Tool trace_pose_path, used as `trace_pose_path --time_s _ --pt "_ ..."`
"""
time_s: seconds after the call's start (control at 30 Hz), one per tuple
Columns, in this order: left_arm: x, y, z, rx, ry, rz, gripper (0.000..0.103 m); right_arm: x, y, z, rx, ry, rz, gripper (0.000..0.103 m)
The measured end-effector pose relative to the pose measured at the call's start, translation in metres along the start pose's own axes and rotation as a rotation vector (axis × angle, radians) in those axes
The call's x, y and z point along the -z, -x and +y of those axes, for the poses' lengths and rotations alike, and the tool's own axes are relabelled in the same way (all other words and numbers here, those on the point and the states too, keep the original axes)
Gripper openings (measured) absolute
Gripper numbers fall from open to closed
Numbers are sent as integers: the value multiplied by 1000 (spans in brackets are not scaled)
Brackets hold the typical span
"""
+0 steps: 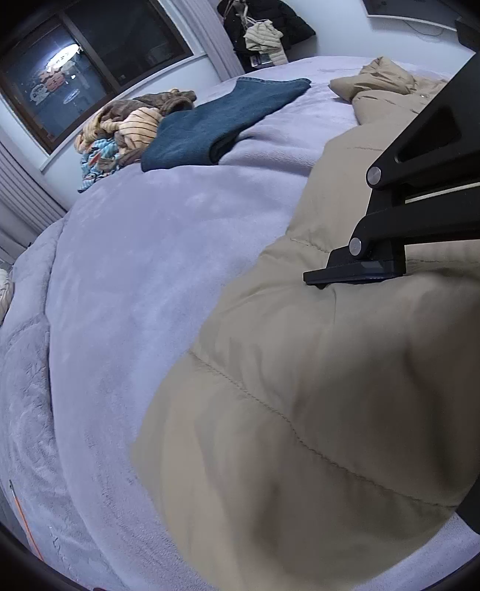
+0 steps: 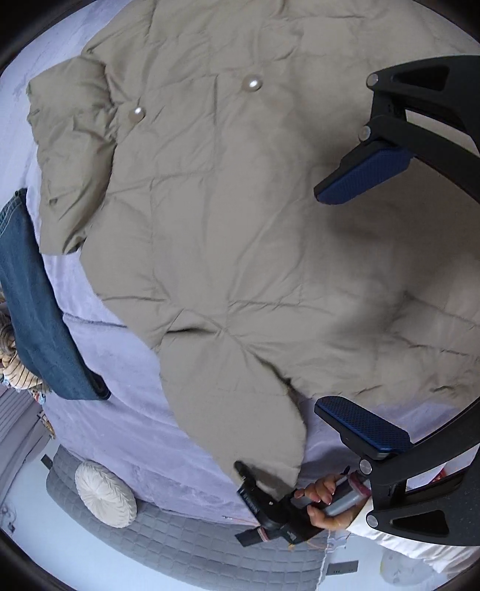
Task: Fold large clothes
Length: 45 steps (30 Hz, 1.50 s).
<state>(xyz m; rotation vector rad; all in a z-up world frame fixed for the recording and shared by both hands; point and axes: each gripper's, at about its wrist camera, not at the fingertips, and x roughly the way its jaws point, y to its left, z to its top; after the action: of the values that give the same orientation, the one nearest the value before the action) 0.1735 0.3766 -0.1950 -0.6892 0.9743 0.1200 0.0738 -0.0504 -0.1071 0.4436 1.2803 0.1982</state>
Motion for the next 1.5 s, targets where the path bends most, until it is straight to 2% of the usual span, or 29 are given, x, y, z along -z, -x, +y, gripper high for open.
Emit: trace_pose_path --time_s 0.07,0.13,0.17,0.2,0.37,0.5,0.67,0.8,0.9,1.07,1.13,1.2,1.23,1.27,1.3,1.33,1.4,1.47,1.5 --pt "0 23 -11 -12 -63 -61 12 -10 -6 12 -47 2 -38 100" --pt "1 47 -22 -6 -131 -108 12 -19 -15 23 -121 -1 -53 67" --pt "2 61 -29 2 -164 -129 12 -23 -24 28 -144 -8 -39 27" --pt "2 71 -37 11 -195 -146 12 -26 -36 32 -164 -27 -24 13" --pt "14 117 -95 89 -386 -215 12 -15 -94 43 -262 -102 47 8" --pt "42 126 -158 179 -525 -197 12 2 -123 42 -249 -109 103 8" --pt "100 122 -254 286 -695 -169 11 13 -97 35 -291 -42 141 8" --pt "164 96 -324 329 -810 -78 12 24 -40 -14 -222 -53 68 8" --pt "222 64 -365 313 -907 7 12 35 7 -68 -122 -92 -14 8" --pt "313 -10 -391 134 -1073 147 12 58 70 -154 24 -198 -114 8" --pt "336 -27 -387 62 -1125 149 12 65 81 -173 52 -230 -130 8" --pt "349 -32 -385 13 -1164 123 21 64 85 -180 56 -260 -140 8" --pt "351 -29 -382 21 -1165 121 34 66 87 -183 54 -270 -145 8" --pt "351 -23 -380 41 -1157 129 63 66 87 -184 54 -274 -148 8" --pt "350 -17 -378 63 -1143 138 81 55 87 -187 51 -275 -147 8" --pt "347 -13 -377 79 -1131 131 103 51 84 -181 49 -274 -147 8" --pt "344 7 -373 109 -1126 80 103 46 88 -180 45 -265 -147 8" --pt "335 23 -366 127 -1133 79 103 39 85 -163 45 -242 -148 9" --pt "327 32 -362 139 -1128 77 103 38 93 -176 42 -226 -150 10"
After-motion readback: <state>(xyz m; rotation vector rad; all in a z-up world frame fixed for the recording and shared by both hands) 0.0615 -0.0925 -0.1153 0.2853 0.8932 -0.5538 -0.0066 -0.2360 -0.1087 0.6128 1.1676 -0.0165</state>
